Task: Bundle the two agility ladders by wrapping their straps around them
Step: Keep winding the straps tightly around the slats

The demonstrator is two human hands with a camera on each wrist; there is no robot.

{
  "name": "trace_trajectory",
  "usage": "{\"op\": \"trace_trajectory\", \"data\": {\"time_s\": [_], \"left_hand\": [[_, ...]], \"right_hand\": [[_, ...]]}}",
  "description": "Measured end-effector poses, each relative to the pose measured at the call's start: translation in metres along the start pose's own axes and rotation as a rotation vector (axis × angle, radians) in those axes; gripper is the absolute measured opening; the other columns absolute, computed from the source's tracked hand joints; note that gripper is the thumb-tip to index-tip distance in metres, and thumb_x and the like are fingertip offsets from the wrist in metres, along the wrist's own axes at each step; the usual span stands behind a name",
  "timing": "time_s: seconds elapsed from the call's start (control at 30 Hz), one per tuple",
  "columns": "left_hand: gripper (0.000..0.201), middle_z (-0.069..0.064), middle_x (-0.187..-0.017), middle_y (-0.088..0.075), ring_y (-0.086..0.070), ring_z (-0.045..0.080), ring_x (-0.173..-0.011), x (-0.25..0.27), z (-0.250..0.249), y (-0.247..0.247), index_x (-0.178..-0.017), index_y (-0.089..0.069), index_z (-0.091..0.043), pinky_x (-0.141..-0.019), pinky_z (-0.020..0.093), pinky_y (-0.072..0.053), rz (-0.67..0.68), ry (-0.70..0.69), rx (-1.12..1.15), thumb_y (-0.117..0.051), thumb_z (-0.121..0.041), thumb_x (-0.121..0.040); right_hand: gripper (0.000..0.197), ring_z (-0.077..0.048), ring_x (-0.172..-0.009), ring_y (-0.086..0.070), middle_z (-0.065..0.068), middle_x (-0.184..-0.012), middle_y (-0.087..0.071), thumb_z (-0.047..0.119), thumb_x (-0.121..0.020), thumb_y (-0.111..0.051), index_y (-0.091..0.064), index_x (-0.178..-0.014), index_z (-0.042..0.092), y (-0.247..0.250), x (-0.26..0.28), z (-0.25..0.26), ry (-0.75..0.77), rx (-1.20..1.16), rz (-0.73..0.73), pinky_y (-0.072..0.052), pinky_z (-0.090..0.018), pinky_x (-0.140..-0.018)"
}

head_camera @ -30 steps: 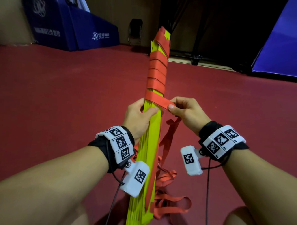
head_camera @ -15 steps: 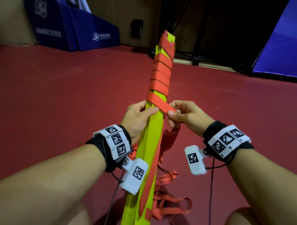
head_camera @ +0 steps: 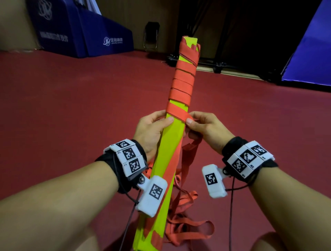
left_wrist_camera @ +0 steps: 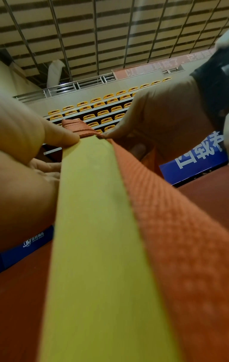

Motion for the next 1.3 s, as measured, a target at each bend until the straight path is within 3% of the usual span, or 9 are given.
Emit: {"op": "trace_trajectory", "data": {"time_s": [0.27,0.4,0.57,0.67,0.8,0.93,1.07,1.17,1.3], "left_hand": [[0.03,0.026,-0.075,-0.067,-0.066,0.03,-0.06,0.002,0.003,-0.002,-0.13,-0.049,0.006,-0.052,0.029,-0.053,0.009,0.031,-0.032,-0.05,-0.01,-0.104],[0.022,0.022,-0.072,-0.067,-0.061,0.025,-0.058,0.002,0.01,-0.008,-0.12,-0.062,-0.002,-0.049,0.025,-0.049,-0.028,-0.048,-0.171,-0.046,-0.011,-0.107],[0.03,0.03,-0.08,-0.069,-0.056,0.026,-0.061,-0.002,0.013,-0.008,-0.098,-0.075,-0.016,-0.059,0.035,-0.046,-0.065,-0.09,-0.381,-0.049,-0.029,-0.104],[0.039,0.031,-0.084,-0.069,-0.054,0.027,-0.062,0.003,0.006,-0.012,-0.079,-0.074,-0.011,-0.061,0.042,-0.044,-0.064,-0.098,-0.458,-0.046,-0.036,-0.089],[0.032,0.023,-0.081,-0.07,-0.062,0.023,-0.072,0.004,0.006,-0.016,-0.087,-0.075,-0.006,-0.068,0.033,-0.048,0.022,-0.079,-0.383,-0.058,-0.034,-0.084],[0.033,0.011,-0.103,-0.076,-0.07,0.024,-0.092,0.006,0.004,-0.014,-0.11,-0.076,-0.02,-0.095,0.048,-0.055,0.143,-0.137,-0.412,-0.074,-0.025,-0.077],[0.046,0.002,-0.105,-0.075,-0.071,0.014,-0.091,0.008,0.003,-0.012,-0.122,-0.069,-0.011,-0.088,0.03,-0.059,0.169,-0.169,-0.462,-0.079,0.006,-0.08],[0.042,0.0,-0.101,-0.075,-0.069,0.008,-0.087,0.006,0.004,-0.009,-0.117,-0.072,-0.015,-0.082,0.025,-0.058,0.13,-0.188,-0.498,-0.079,0.003,-0.081],[0.044,0.004,-0.103,-0.076,-0.071,0.018,-0.098,0.002,0.008,-0.004,-0.113,-0.071,-0.018,-0.093,0.039,-0.058,0.055,-0.165,-0.46,-0.08,-0.012,-0.07]], "right_hand": [[0.02,-0.015,-0.048,-0.043,-0.01,-0.064,-0.066,0.023,-0.09,-0.058,-0.046,-0.095,0.008,-0.007,0.0,0.005,0.024,-0.156,0.005,-0.034,-0.022,-0.047],[0.02,-0.01,-0.041,-0.04,-0.01,-0.056,-0.063,0.008,-0.097,-0.06,-0.045,-0.085,0.011,-0.008,0.001,0.008,0.05,-0.135,-0.078,-0.034,-0.018,-0.043],[0.023,-0.012,-0.04,-0.044,-0.01,-0.052,-0.061,0.01,-0.097,-0.063,-0.045,-0.081,0.011,-0.011,0.0,0.011,0.048,-0.075,-0.159,-0.034,-0.018,-0.042],[0.028,-0.012,-0.039,-0.048,-0.008,-0.048,-0.057,0.011,-0.094,-0.068,-0.046,-0.077,0.011,-0.013,-0.002,0.011,0.059,-0.055,-0.205,-0.036,-0.018,-0.042],[0.03,-0.015,-0.041,-0.049,0.0,-0.046,-0.055,0.012,-0.091,-0.071,-0.047,-0.074,0.014,-0.012,-0.005,0.01,0.068,-0.037,-0.228,-0.039,-0.021,-0.044],[0.027,-0.01,-0.041,-0.048,0.003,-0.046,-0.054,0.01,-0.092,-0.069,-0.048,-0.075,0.013,-0.009,-0.003,0.01,0.045,-0.065,-0.208,-0.04,-0.02,-0.045],[0.024,-0.008,-0.042,-0.046,-0.002,-0.051,-0.056,0.011,-0.093,-0.067,-0.049,-0.077,0.012,-0.006,0.0,0.01,0.04,-0.071,-0.157,-0.038,-0.018,-0.045],[0.017,-0.009,-0.047,-0.047,-0.001,-0.054,-0.056,0.008,-0.096,-0.062,-0.052,-0.082,0.01,-0.005,0.0,0.008,0.041,-0.07,-0.097,-0.039,-0.021,-0.05],[0.01,-0.006,-0.054,-0.057,-0.003,-0.063,-0.061,0.001,-0.098,-0.056,-0.056,-0.092,0.009,0.001,-0.002,0.006,0.047,0.003,-0.069,-0.043,-0.019,-0.056]]}}
Point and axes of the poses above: each hand's wrist, its own x-axis away from the middle knuckle, its own y-axis out of the back of the hand, z = x × y, the point moved 3 cm from there along -x, towards the middle knuckle
